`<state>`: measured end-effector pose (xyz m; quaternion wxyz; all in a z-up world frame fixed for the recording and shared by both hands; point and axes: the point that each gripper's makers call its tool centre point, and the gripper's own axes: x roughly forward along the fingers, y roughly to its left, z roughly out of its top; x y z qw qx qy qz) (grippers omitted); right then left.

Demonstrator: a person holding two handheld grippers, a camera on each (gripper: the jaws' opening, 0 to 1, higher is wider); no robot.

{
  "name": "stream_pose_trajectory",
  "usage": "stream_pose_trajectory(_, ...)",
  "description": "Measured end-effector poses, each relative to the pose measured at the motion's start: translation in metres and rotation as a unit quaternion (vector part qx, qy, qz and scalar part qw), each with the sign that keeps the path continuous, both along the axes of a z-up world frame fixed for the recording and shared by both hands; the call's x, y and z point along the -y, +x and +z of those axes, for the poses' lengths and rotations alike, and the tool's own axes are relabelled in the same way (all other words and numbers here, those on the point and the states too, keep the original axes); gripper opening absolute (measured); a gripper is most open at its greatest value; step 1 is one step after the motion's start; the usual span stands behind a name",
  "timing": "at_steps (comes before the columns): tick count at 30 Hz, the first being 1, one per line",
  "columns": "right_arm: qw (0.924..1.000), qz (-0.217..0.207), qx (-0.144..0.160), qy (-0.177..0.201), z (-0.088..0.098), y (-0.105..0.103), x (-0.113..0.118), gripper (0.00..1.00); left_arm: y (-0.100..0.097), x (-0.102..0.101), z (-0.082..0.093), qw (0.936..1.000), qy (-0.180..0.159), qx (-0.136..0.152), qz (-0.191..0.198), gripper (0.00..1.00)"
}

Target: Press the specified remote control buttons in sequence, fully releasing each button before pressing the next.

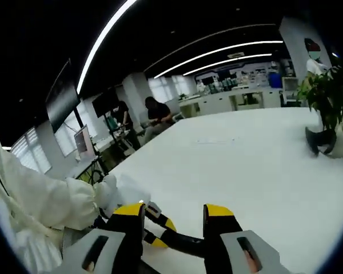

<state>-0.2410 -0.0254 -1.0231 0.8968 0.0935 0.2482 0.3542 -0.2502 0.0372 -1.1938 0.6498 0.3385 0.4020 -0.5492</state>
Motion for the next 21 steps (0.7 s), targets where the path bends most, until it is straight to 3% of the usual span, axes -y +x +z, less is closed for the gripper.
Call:
stream_pose_trajectory(5, 0.9998, -0.016, 0.009, 0.008, 0.004, -0.004, 0.011, 0.52, 0.000, 0.001, 0.000, 0.9999, 0.010, -0.001, -0.006, 0.21)
stream_pose_trajectory(7, 0.9996, -0.025, 0.013, -0.010, 0.000, -0.006, 0.020, 0.55, 0.000, 0.003, 0.000, 0.9999, 0.012, -0.003, -0.007, 0.21)
stream_pose_trajectory(15, 0.9959, -0.058, 0.051, -0.047, 0.000, -0.008, 0.043, 0.82, 0.006, 0.010, 0.004, 0.9991, 0.016, 0.004, -0.038, 0.21)
stream_pose_trajectory(21, 0.9932, -0.095, 0.057, -0.035, 0.001, -0.005, 0.057, 0.95, 0.016, 0.012, 0.008, 0.9986, 0.018, 0.007, -0.048, 0.21)
